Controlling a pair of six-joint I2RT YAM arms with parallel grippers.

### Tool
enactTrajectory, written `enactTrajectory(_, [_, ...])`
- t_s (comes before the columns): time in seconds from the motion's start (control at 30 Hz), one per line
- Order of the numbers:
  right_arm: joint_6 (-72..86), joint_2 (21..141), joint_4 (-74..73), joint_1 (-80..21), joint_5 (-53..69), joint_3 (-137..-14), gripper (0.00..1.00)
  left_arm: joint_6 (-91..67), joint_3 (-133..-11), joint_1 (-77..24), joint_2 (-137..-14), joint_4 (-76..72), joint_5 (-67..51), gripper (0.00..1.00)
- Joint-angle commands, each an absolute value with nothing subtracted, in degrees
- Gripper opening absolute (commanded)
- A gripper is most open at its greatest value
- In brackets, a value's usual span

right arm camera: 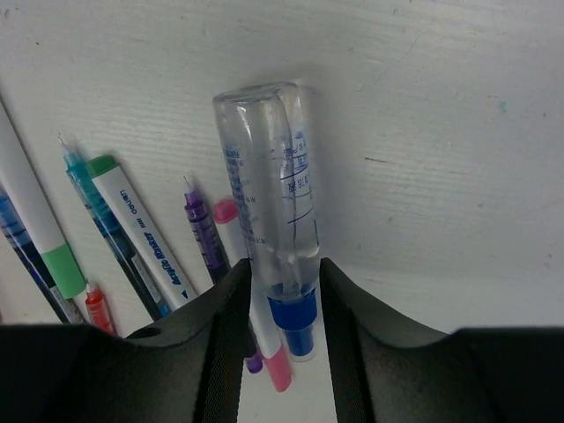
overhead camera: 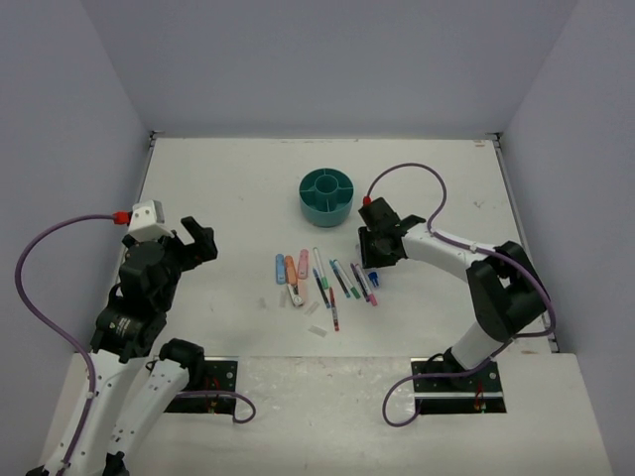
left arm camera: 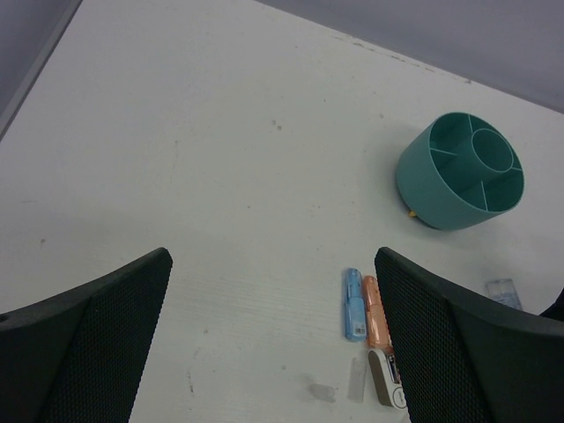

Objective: Sort the stationery into containers
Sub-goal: Pick up the stationery from the center of the board.

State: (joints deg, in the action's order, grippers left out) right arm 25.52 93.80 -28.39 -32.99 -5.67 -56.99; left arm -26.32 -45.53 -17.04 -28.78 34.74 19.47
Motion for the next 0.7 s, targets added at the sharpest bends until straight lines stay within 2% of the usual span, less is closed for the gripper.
enactTrajectory(0.0, [23.84,96.54,-25.24,-32.88,-8.51,-59.73,0.4,-24.61,-45.26,-17.39,-29.34,32.17,18.2,1.0])
enactTrajectory(0.43, [21.01,104.57,-27.04,-32.85,-12.22,-65.74,0.34,-24.52,-45.18,-17.93,-29.55,32.17,18.09,1.0])
enactTrajectory(0.53, [19.95,106.1,-28.22,-32.87,-11.78,-68.03,0.36,-24.52,-45.26,-18.02,-29.8,32.17,17.84,1.0])
enactTrajectory(0.57, [19.77,107.06,-29.01,-32.87,-11.6,-68.91,0.41,-24.52,-45.26,-18.11,-30.15,32.17,17.67,1.0])
enactTrajectory(0.67, [19.27,110.59,-31.55,-32.87,-10.77,-71.5,0.43,-24.35,-45.35,-18.19,-31.07,32.23,17.25,1.0])
